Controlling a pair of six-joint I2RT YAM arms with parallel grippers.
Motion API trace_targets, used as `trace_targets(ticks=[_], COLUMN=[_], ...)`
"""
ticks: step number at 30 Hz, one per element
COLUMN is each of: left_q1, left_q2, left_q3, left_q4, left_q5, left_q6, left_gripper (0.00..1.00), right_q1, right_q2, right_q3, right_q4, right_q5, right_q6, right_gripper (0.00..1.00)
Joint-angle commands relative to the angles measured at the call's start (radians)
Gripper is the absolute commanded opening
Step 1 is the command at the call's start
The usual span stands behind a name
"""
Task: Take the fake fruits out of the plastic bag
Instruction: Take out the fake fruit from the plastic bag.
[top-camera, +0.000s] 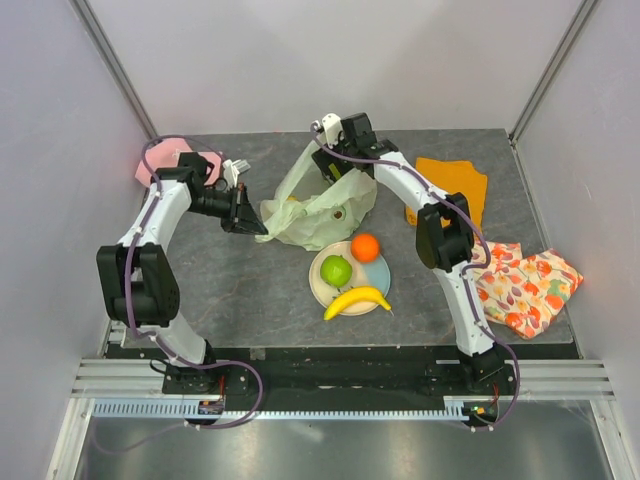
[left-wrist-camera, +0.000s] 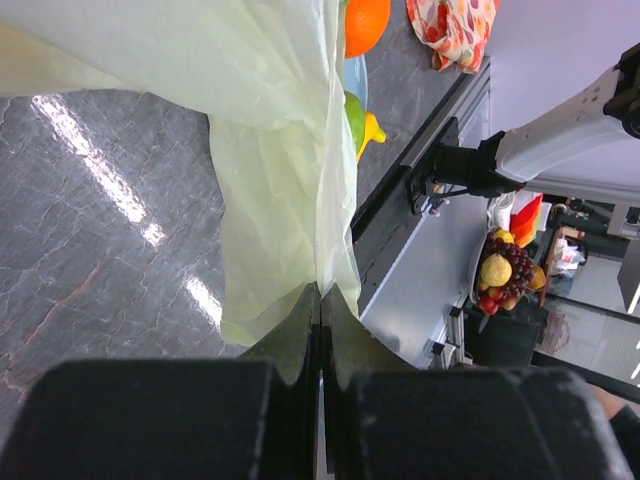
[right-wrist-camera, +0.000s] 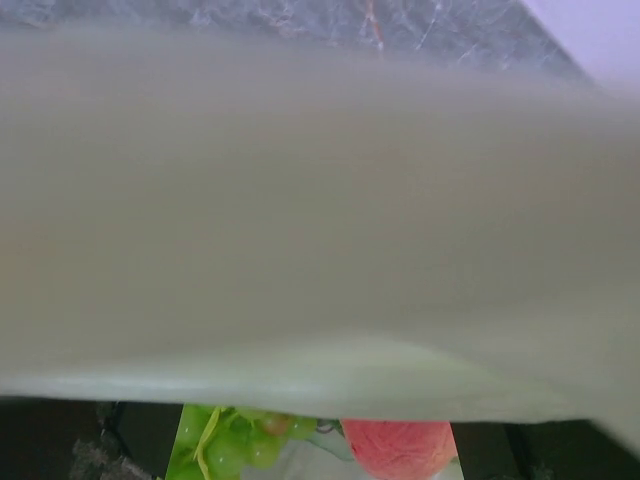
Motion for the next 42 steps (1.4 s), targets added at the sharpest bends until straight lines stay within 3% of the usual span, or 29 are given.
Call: trace_targets(ticks=[1, 8, 11, 16, 18, 21, 28, 32, 42], left_q1=[-0.032, -0.053, -0.061, -0.069, -0.07, -0.07, -0.07, -0.07, -0.07], left_q2=[0.027, 0.05, 0.053, 0.065, 0.074, 0.09, 0.126, 0.131, 0.122], left_q3=[0.025, 0.045, 0.045, 0.065, 0.082, 0.116, 0.217, 0.271, 0.354], left_q4=[-0.03, -0.053, -0.055, -0.053, -0.052, -0.053, -0.052, -0.044, -0.043], left_q5=[0.034, 0.025, 0.017, 0.013, 0.013, 0.014, 0.008, 0.002, -0.004], left_q6=[0.04, 0.063, 0.063, 0.06, 0.06, 0.059, 0.051, 0.04, 0.023], left_gripper=[0.01, 0.02, 0.02, 0.02, 0.02, 0.02, 0.02, 0.02, 0.02], right_q1=[0.008, 0.008, 0.007, -0.004, -0.004, -0.005, -0.016, -0.022, -0.027], right_q2=[0.041, 0.197, 0.184, 0.089, 0.021, -0.1, -0.292, -0.361, -0.444], right_q3=[0.051, 0.173, 0.157, 0.032, -0.006, -0.073, -0.161, -0.312, -0.373], right_q4=[0.086, 0.108, 0.158, 0.244, 0.247, 0.24, 0.079, 0.071, 0.128], right_q5=[0.081, 0.163, 0.185, 0.15, 0.073, -0.023, -0.48, -0.618, -0.745], right_q6=[-0.06, -0.064, -0.069, -0.041, -0.017, 0.072, 0.269, 0.359, 0.525], right_gripper=[0.98, 0.98, 0.98, 0.74, 0.66, 0.63, 0.64, 0.63, 0.64])
